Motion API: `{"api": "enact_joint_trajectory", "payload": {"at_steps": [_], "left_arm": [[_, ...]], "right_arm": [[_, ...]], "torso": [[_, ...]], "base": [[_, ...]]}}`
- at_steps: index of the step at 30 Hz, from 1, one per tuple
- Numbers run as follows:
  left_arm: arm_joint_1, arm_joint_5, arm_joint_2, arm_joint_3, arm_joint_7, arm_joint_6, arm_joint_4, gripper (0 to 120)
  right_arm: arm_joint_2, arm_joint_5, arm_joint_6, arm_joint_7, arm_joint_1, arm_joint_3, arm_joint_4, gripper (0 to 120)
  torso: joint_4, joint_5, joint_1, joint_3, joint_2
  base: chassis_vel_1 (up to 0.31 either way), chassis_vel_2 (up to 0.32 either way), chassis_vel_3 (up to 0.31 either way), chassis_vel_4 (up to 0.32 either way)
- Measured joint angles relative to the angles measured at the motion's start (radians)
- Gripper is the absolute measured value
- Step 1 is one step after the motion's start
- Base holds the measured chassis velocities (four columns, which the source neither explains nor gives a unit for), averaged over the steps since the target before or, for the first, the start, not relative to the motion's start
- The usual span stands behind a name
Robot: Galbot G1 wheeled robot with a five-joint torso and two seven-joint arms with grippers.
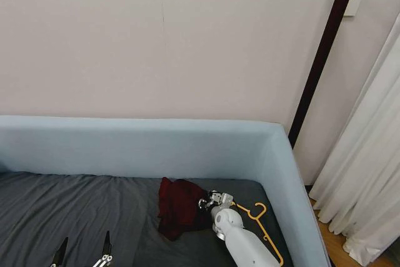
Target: Pick up the clothes from the sofa and hang them on the clothes hanger.
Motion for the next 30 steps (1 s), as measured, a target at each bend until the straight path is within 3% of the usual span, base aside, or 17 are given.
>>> {"api": "enact_joint_trajectory", "payload": {"at_steps": [3, 7, 12, 13, 17, 21, 26, 30], "left_arm": [[-0.002, 0.001, -0.001, 0.0, -0.002, 0.0, 0.002, 100], [-0.005, 0.004, -0.001, 0.001, -0.01, 0.0, 0.006, 100], [-0.014, 0.002, 0.003, 0.0, -0.016, 0.0, 0.011, 100], [-0.016, 0.0, 0.005, 0.0, -0.018, 0.0, 0.013, 100], [-0.024, -0.005, 0.013, -0.001, -0.024, -0.002, 0.018, 100], [-0.035, -0.018, 0.024, 0.0, -0.026, -0.008, 0.024, 100], [-0.05, -0.031, 0.035, 0.002, -0.027, -0.008, 0.027, 100], [-0.058, -0.038, 0.044, 0.004, -0.028, -0.008, 0.029, 100]], "right_arm": [[0.0, -0.016, 0.004, -0.004, -0.003, -0.011, 0.007, 0], [0.0, -0.032, 0.028, -0.007, -0.012, -0.036, 0.032, 0], [-0.004, -0.011, 0.14, -0.015, -0.041, -0.124, 0.153, 0], [-0.018, 0.005, 0.164, -0.02, -0.049, -0.148, 0.202, 0], [-0.088, 0.055, 0.226, -0.026, -0.065, -0.21, 0.375, 0], [-0.208, 0.14, 0.26, -0.029, -0.05, -0.262, 0.598, 0], [-0.289, 0.211, 0.282, -0.026, 0.024, -0.282, 0.716, 0], [-0.337, 0.26, 0.296, -0.025, 0.122, -0.303, 0.735, 0]], "torso": [[0.0, -0.0001, 0.0, 0.0, 0.0], [0.0, -0.0001, 0.0, 0.0, 0.0], [0.0002, 0.0001, 0.0, 0.0, 0.0], [0.001, 0.0004, 0.0, 0.0, 0.0], [0.0, 0.0, 0.0, 0.0, 0.0], [-0.0003, 0.0002, 0.0, 0.0, 0.0], [-0.0001, 0.0001, 0.0, 0.0, 0.0], [-0.0001, 0.0003, 0.0, 0.0, 0.0]], "base": [[0.0, 0.0, 0.0, 0.0], [0.0, 0.0, 0.0, 0.0], [0.0, 0.0, 0.0, 0.0], [0.0, 0.0, 0.0, 0.0], [0.0, 0.0, 0.0, 0.0], [0.0, 0.0, 0.0, 0.0], [0.0, 0.0, 0.0, 0.0], [0.0, 0.0, 0.0, 0.0]]}}
